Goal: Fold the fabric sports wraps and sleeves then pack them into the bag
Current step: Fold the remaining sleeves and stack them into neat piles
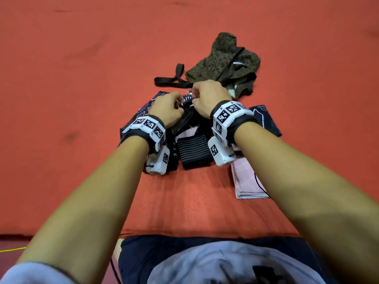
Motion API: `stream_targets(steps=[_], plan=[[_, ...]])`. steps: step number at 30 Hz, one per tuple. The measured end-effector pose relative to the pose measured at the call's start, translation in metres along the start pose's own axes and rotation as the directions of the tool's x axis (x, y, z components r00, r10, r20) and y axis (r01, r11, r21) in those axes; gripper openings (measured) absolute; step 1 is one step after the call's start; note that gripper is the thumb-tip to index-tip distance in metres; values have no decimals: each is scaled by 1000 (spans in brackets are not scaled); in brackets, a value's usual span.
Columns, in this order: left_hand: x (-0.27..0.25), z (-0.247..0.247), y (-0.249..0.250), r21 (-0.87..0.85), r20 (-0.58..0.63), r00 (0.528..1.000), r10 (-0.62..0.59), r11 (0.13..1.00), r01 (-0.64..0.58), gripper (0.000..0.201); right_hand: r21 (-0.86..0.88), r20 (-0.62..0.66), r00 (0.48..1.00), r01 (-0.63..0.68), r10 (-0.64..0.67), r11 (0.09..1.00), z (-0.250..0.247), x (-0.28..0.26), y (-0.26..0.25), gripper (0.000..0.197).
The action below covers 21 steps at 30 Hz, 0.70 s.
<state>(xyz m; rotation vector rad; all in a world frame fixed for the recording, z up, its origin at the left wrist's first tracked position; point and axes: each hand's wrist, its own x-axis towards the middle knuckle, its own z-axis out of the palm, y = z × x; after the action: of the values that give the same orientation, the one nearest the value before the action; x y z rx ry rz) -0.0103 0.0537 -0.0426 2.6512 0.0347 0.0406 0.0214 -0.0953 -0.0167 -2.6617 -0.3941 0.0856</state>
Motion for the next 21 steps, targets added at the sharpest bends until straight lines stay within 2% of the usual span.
stream_targets(steps=[4,8,12,16,21], plan=[[-19,12,14,-75,-3,999,42,996,-42,18,6,28,1000,-10,10,1000,-9,-30,16,15],[-39,26,24,-79,68,994,84,994,-79,17,-34,119,993,-3,7,999,-11,-57,26,12],[-61,40,25,-33,164,979,118,993,-115,16,-41,214,977,-18,26,999,6,-85,36,13],[-82,60,24,25,251,957,145,987,-157,13,-11,313,949,-27,29,1000,28,-109,49,5],[-102,82,24,36,306,942,140,987,-159,13,16,347,937,-50,41,999,48,-131,72,9]])
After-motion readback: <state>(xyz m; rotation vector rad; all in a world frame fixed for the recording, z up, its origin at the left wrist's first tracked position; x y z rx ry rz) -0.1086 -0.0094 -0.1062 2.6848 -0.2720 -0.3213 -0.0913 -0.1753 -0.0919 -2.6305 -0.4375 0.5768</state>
